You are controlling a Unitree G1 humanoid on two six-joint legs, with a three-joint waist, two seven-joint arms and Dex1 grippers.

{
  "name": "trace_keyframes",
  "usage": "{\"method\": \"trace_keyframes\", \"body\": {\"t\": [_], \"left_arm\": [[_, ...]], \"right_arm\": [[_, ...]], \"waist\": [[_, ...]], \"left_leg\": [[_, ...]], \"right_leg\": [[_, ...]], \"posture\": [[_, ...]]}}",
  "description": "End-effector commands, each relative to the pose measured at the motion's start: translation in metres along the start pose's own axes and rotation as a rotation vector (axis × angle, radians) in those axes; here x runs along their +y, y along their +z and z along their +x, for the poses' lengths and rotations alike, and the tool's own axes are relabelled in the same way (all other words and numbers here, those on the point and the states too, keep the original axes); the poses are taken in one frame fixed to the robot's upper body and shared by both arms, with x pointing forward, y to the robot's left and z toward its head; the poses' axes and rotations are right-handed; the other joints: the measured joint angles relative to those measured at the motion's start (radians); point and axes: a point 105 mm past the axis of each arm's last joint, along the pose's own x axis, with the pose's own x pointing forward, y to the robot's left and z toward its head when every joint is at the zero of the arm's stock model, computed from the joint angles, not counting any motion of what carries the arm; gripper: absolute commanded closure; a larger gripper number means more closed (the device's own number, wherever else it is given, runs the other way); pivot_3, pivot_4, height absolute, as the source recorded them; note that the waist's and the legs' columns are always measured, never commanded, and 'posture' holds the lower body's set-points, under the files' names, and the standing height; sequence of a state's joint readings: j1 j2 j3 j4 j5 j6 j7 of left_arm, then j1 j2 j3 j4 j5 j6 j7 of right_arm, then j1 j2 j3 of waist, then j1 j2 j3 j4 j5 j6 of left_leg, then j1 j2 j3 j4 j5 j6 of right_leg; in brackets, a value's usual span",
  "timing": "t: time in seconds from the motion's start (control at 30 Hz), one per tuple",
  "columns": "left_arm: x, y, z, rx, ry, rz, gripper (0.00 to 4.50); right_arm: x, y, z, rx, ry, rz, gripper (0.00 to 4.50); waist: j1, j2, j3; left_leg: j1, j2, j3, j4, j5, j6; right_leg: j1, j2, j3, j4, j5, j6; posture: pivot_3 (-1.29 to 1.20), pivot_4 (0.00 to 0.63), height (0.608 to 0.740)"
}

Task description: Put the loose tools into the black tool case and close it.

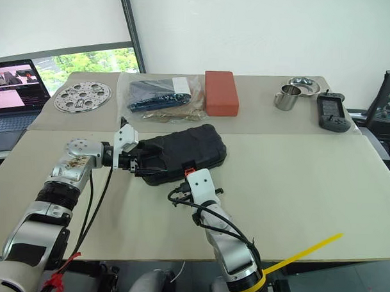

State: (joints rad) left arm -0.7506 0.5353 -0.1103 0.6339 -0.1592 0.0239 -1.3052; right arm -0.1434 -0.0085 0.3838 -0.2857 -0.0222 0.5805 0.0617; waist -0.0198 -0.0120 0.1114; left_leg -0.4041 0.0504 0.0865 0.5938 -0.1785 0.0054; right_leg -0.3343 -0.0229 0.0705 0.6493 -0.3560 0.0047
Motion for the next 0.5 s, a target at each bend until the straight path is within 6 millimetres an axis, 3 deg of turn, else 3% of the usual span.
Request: {"method": "trace_keyframes", "body": {"t": [0.03,0.07,0.33,0.47,0.5], "left_arm": [[-0.0038,-0.0102,0.0026,0.039,-0.014,-0.024,0.0],[-0.0039,-0.0102,0.0027,0.04,-0.016,-0.023,0.0],[-0.0035,-0.0104,0.0033,0.042,-0.015,-0.02,0.0],[-0.0048,-0.0114,0.0035,0.044,-0.019,-0.021,0.0],[-0.0047,-0.0115,0.0035,0.045,-0.018,-0.021,0.0]], "right_arm": [[-0.0075,0.0181,-0.0039,-0.067,-0.035,-0.016,3.8],[-0.0084,0.0175,-0.0037,-0.063,-0.039,-0.024,3.54],[-0.0128,0.0183,-0.004,-0.071,-0.053,-0.021,3.54],[-0.0104,0.0196,-0.0037,-0.078,-0.039,-0.027,2.52],[-0.0092,0.0197,-0.0037,-0.079,-0.032,-0.025,2.04]], "waist": [[0.0,0.0,0.0],[0.0,0.0,0.0],[0.0,0.0,0.0],[0.0,0.0,0.0],[0.0,0.0,0.0]], "left_leg": [[0.0,0.0,0.0,0.0,0.0,0.0],[0.0,0.0,0.0,0.0,0.0,0.0],[0.0,0.0,0.0,0.0,0.0,0.0],[0.0,0.0,0.0,0.0,0.0,0.0],[0.0,0.0,0.0,0.0,0.0,0.0]], "right_leg": [[0.0,0.0,0.0,0.0,0.0,0.0],[0.0,0.0,0.0,0.0,0.0,0.0],[0.0,0.0,0.0,0.0,0.0,0.0],[0.0,0.0,0.0,0.0,0.0,0.0],[0.0,0.0,0.0,0.0,0.0,0.0]], "posture": [[0.0,0.15,0.74],[0.0,0.15,0.74],[0.0,0.15,0.74],[0.0,0.15,0.74],[0.0,0.15,0.74]]}}
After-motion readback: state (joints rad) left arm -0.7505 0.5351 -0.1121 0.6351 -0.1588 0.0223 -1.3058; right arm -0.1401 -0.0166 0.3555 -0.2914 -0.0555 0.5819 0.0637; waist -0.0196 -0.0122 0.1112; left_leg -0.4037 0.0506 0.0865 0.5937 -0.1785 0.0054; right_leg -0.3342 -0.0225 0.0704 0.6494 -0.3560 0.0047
